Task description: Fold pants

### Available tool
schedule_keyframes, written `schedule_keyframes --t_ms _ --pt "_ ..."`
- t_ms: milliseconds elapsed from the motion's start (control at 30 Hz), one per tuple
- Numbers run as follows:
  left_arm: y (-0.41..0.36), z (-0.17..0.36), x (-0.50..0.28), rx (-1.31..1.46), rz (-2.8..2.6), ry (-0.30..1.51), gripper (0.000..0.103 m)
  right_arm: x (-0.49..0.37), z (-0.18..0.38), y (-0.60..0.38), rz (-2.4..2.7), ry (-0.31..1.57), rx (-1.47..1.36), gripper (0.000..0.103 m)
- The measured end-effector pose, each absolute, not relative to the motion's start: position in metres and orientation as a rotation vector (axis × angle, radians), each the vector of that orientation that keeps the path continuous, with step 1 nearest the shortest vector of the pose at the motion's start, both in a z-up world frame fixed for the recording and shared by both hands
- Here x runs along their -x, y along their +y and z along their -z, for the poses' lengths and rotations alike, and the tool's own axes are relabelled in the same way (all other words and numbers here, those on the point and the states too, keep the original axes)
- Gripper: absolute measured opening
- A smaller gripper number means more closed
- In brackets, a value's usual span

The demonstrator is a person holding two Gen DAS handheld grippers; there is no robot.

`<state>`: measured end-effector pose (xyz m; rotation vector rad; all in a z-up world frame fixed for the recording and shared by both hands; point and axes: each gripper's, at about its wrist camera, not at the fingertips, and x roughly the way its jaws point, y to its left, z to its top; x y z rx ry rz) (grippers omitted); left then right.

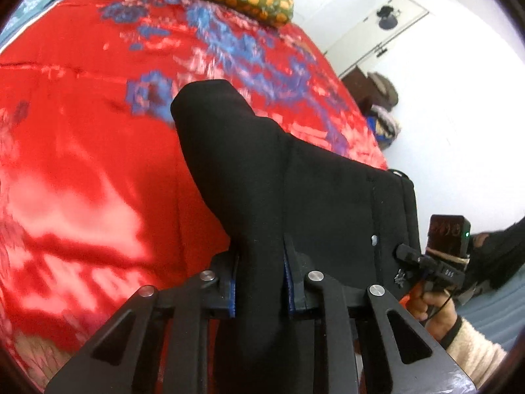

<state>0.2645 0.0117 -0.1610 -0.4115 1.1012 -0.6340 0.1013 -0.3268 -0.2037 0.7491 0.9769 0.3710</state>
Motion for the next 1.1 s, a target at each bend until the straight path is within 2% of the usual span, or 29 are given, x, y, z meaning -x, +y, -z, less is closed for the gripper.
schedule_keyframes --t_ms 233,267,333,367,433,467,500,600,767,800,967,1100 --pt "-0.001 0.151 -0.339 0.403 0.556 1.033 0.021 -0.195 0.19 -0.352 -0.365 0.968 -0.645 0.039" --pt "-0.003 0.154 -0.346 0.39 0.537 1.036 0.023 -0.21 0.193 -0.355 -0.36 0.978 -0.631 0.039" --pt "-0.014 0.174 -0.363 0.304 0.448 1.068 0.037 -0.233 0.206 -0.36 -0.319 1.019 -0.598 0.042" --pt "-0.017 0.184 -0.368 0.241 0.387 1.084 0.046 -0.24 0.215 -0.362 -0.287 1.046 -0.586 0.046" --pt "-0.018 0.203 -0.367 0.084 0.255 1.11 0.051 -0.246 0.237 -0.368 -0.184 1.117 -0.57 0.052" --pt "-0.015 0.207 -0.362 0.051 0.239 1.104 0.063 -0.245 0.245 -0.371 -0.131 1.145 -0.565 0.054" --pt "-0.009 0.205 -0.353 0.044 0.237 1.08 0.074 -0.236 0.252 -0.378 -0.092 1.156 -0.588 0.06" --pt "0.006 0.187 -0.324 -0.048 0.187 1.003 0.084 -0.205 0.237 -0.395 -0.027 1.078 -0.599 0.083" --pt "0.011 0.142 -0.274 -0.156 0.103 0.887 0.098 -0.152 0.176 -0.39 0.117 1.017 -0.403 0.1" --pt "0.008 0.132 -0.266 -0.171 0.063 0.862 0.099 -0.146 0.165 -0.384 0.139 1.003 -0.365 0.103" --pt "-0.012 0.1 -0.222 -0.151 0.007 0.859 0.099 -0.109 0.106 -0.314 0.367 0.957 -0.085 0.103" --pt "-0.028 0.084 -0.179 -0.135 -0.003 0.908 0.099 -0.087 0.097 -0.264 0.376 0.986 -0.096 0.103"
